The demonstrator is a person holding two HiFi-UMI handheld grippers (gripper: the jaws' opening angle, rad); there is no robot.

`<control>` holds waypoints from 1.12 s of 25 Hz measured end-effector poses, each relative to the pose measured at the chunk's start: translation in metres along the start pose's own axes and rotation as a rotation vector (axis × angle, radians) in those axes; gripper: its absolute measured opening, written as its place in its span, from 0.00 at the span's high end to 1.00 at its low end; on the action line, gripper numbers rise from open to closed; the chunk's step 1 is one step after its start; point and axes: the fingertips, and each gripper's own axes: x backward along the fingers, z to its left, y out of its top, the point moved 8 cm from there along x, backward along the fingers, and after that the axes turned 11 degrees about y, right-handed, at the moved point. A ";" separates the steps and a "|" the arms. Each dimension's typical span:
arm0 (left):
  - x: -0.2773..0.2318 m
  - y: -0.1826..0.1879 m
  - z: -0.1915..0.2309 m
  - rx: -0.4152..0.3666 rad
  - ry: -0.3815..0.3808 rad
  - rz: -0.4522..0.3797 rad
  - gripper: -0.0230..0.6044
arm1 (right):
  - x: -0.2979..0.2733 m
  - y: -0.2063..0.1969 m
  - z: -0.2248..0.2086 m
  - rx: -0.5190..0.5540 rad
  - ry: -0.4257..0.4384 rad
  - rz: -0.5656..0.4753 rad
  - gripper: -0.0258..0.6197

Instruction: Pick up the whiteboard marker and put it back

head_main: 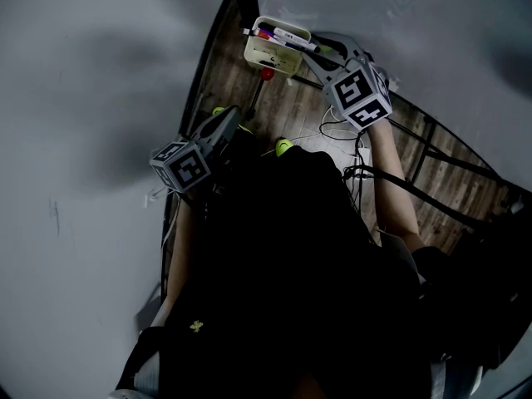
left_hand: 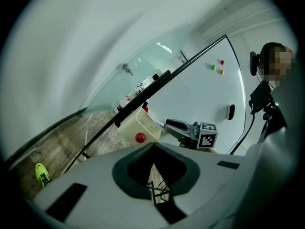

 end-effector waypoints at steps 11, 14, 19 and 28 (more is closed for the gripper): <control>-0.001 0.000 -0.013 -0.024 -0.011 -0.015 0.91 | 0.014 -0.002 0.005 0.002 -0.009 -0.012 0.76; 0.001 -0.003 -0.020 -0.026 -0.010 -0.029 0.91 | 0.020 -0.004 0.010 0.009 0.003 -0.014 0.76; 0.011 -0.013 -0.035 -0.027 -0.004 -0.062 0.91 | 0.036 -0.008 0.021 0.022 0.023 -0.019 0.76; 0.028 -0.024 -0.051 -0.058 -0.019 -0.056 0.91 | 0.052 -0.008 0.047 0.012 0.022 -0.041 0.76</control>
